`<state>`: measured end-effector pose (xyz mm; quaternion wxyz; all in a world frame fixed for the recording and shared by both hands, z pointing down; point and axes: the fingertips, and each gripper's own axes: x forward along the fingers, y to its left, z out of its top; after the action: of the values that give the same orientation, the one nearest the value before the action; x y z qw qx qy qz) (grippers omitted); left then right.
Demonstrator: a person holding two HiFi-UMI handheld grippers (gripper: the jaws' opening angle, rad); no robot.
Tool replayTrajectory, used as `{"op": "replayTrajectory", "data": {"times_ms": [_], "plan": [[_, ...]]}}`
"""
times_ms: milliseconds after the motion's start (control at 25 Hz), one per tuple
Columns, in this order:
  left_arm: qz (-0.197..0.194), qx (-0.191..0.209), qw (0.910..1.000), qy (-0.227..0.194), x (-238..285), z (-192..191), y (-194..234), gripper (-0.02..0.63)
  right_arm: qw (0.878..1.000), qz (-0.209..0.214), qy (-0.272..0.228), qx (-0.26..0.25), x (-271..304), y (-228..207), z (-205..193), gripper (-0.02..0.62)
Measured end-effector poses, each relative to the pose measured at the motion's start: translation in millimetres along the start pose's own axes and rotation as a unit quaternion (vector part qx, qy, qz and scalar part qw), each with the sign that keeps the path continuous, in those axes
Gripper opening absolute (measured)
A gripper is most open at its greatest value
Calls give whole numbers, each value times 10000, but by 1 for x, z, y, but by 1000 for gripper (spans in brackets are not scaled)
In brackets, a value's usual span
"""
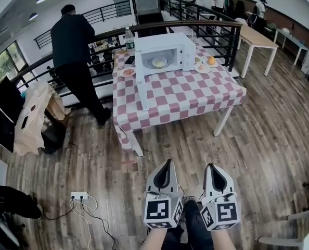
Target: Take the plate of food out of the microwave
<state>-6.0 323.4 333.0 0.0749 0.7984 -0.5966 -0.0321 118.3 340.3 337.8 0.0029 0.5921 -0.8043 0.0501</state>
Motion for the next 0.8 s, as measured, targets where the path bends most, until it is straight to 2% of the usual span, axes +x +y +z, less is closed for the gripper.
{"op": "replayTrajectory", "data": {"times_ms": [440, 800], "plan": [[211, -5, 9998, 1, 75, -3, 11, 28, 9995, 317, 72, 1, 82, -29, -1, -6], [475, -23, 9988, -131, 148, 13, 16, 28, 9981, 610, -13, 18, 151, -66, 19, -6]]}}
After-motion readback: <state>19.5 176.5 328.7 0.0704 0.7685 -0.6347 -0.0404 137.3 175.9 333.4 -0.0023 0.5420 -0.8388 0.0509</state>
